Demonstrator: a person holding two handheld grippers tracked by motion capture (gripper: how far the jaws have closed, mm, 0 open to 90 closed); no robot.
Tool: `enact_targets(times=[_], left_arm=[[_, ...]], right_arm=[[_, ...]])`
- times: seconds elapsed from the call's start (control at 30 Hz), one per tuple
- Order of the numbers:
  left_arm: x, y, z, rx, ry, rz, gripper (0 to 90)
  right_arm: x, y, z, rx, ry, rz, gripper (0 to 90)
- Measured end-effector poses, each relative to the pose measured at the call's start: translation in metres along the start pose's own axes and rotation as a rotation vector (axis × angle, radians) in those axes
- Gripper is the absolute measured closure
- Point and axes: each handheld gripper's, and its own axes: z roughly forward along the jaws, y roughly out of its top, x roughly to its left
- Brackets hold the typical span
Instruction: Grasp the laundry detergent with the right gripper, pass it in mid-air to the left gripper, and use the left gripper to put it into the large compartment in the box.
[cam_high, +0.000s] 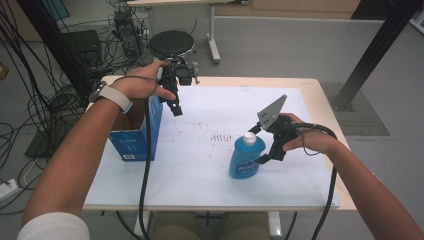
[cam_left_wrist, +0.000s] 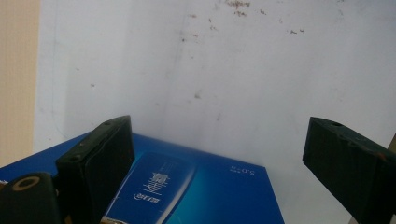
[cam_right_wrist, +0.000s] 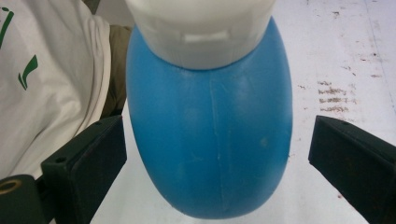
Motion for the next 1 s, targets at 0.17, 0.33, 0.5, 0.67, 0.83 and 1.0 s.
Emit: enact_targets(times=[0.17, 0.33, 0.5, 0.67, 0.83, 1.0], left_arm=[[0.000, 0.000, 0.001, 0.000, -0.001, 0.002, 9.5], [0.000, 0.000, 0.002, -0.002, -0.001, 0.003, 9.5], [0.000, 0.000, 0.001, 0.001, -0.002, 0.002, 9.5], [0.000, 0.000, 0.002, 0.002, -0.002, 0.004, 9.5], [0.000, 0.001, 0.003, -0.001, -0.004, 0.003, 9.5], [-0.001, 0.002, 0.004, 0.001, -0.008, 0.007, 9.5]], right_arm=[[0.000, -0.003, 0.002, -0.003, 0.002, 0.008, 4.4], [0.000, -0.004, 0.004, -0.006, 0.000, 0.010, 4.5], [-0.001, -0.005, 0.006, -0.012, -0.001, 0.012, 4.6], [0.001, -0.009, 0.010, -0.020, 0.002, 0.018, 4.7], [0.002, -0.011, 0.012, -0.020, 0.008, 0.026, 4.8], [0.001, -0.012, 0.014, -0.032, 0.005, 0.023, 5.0]])
